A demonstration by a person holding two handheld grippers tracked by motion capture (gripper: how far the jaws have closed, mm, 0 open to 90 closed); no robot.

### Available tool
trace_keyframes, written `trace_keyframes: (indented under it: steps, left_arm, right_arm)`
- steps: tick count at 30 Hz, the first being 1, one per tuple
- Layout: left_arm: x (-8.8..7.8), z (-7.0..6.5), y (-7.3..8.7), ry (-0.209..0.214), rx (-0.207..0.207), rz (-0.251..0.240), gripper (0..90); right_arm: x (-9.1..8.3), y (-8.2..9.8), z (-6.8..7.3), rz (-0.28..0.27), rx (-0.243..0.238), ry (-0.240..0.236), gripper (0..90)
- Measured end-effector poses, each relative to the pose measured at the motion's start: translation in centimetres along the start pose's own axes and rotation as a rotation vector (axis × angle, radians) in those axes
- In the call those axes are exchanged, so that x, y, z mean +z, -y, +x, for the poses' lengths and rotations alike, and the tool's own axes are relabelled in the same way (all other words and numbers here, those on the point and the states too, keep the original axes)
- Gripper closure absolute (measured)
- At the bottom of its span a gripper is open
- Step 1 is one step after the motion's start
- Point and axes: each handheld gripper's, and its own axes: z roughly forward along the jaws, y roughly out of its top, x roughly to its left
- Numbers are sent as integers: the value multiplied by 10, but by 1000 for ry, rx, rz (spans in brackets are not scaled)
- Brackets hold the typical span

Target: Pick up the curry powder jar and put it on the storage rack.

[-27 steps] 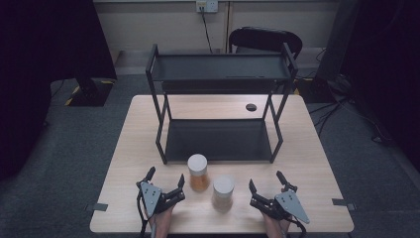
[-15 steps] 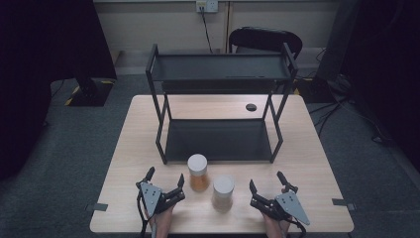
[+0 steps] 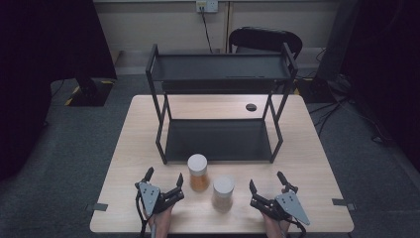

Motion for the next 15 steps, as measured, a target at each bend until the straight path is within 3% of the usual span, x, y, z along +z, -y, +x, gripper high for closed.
trace_keyframes:
  steps: [15]
  left_arm:
    - [-6,6,-15,59,-40,-2,0]
  right_arm:
    - [0,0,0,0,0,0,27]
